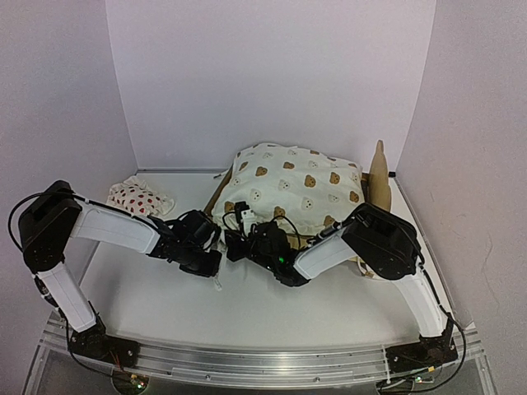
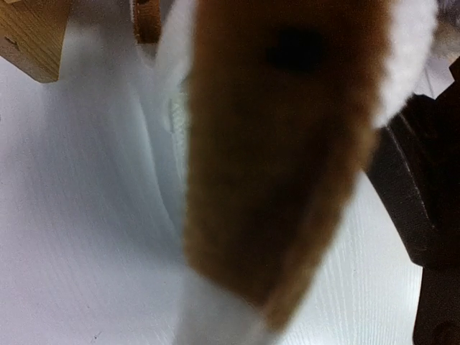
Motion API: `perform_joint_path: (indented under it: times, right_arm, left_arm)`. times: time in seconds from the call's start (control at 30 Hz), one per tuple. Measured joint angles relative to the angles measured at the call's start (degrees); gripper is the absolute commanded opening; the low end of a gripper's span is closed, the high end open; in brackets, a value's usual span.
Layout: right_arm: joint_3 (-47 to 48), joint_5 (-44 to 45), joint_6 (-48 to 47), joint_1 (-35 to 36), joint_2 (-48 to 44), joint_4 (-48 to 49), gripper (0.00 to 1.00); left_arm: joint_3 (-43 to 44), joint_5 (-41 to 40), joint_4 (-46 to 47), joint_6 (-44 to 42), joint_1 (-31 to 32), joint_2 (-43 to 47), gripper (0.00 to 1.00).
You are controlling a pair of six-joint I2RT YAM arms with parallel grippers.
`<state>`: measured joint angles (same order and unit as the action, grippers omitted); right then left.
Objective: Set up the pet bed
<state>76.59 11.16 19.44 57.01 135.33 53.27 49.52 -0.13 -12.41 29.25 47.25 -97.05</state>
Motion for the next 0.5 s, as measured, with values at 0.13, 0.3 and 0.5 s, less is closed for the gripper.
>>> perform_joint_path:
  times: [0.13, 0.3, 0.5]
  right_arm:
    - [-1.47, 0.03, -0.02, 0.0, -0.73, -0.1, 0.0]
    - [-4.94, 0.59, -0.13, -0.06, -2.59, -0.13, 0.0]
    - [-8.95, 1.35, -1.09, -0.11, -5.31, -0.14, 0.0]
  left_arm:
    - [0.0, -2.91, -0.58, 0.61, 0.02, 1.46, 0.0]
    - [0.06, -7.36, -3.43, 0.77, -0.04, 7.29, 0.0]
    - [2.17, -11.57, -7.8, 0.55, -1.91, 12.66, 0.0]
